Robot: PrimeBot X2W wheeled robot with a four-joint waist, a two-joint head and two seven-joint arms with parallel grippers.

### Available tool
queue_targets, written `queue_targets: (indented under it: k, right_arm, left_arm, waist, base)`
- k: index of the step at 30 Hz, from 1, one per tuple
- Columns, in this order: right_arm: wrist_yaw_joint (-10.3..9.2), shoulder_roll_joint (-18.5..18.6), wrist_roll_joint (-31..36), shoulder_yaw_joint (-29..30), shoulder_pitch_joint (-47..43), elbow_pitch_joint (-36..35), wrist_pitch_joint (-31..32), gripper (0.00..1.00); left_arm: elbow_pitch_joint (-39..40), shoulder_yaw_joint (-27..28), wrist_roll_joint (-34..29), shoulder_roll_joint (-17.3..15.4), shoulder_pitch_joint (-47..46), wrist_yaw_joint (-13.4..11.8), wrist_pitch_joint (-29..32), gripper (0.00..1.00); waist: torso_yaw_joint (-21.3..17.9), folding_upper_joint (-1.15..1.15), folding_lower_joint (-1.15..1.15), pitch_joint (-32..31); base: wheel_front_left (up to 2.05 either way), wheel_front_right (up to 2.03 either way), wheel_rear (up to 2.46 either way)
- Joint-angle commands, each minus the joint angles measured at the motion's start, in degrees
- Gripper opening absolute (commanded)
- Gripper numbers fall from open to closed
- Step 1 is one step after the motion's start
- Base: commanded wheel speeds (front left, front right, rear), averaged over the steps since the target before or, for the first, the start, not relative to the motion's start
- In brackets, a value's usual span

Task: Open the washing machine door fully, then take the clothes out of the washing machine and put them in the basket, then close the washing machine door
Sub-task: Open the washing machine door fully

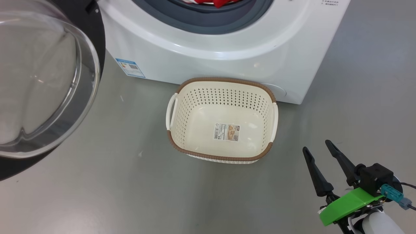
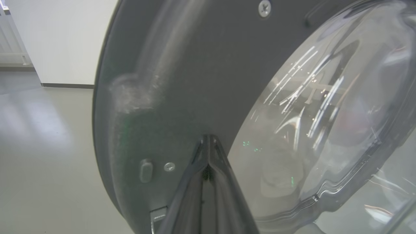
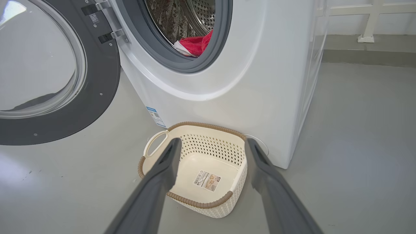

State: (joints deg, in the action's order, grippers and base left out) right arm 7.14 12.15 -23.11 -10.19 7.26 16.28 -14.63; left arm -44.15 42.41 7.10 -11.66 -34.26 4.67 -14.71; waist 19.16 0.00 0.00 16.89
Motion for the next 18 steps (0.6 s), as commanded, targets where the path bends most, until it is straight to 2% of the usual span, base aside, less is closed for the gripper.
queue_targets:
  k: [1, 14, 15, 18]
  right_arm:
    - [0.35, -0.02, 0.45, -1.14, 0.01, -1.05, -0.37, 1.00]
    - [0.35, -0.75, 0.29, -1.39, -0.49, -0.42, -0.37, 1.00]
    - [0.35, -0.83, 0.28, -1.40, -0.54, -0.36, -0.37, 1.00]
    - [0.35, -1.09, 0.20, -1.32, -0.70, -0.20, -0.37, 1.00]
  left_arm:
    - [1.88, 1.32, -0.28, -2.70, 0.98, 0.88, -0.29, 0.00]
    - [6.11, -1.64, -0.57, 1.48, 6.81, 2.67, -0.29, 0.00]
    - [6.66, -2.26, -0.47, 1.78, 7.43, 2.72, -0.29, 0.03]
    - [8.31, -5.42, 0.93, 2.50, 9.34, 2.78, -0.29, 0.20]
  waist:
    - [0.18, 0.00, 0.00, -0.84]
    - [-0.23, 0.00, 0.00, -4.44]
    - [-0.30, 0.00, 0.00, -4.71]
    - [-0.56, 0.00, 0.00, -5.68]
  base:
    - [0.00, 0.00, 0.00]
    - [0.00, 0.00, 0.00]
    - [0.00, 0.00, 0.00]
    - [0.00, 0.00, 0.00]
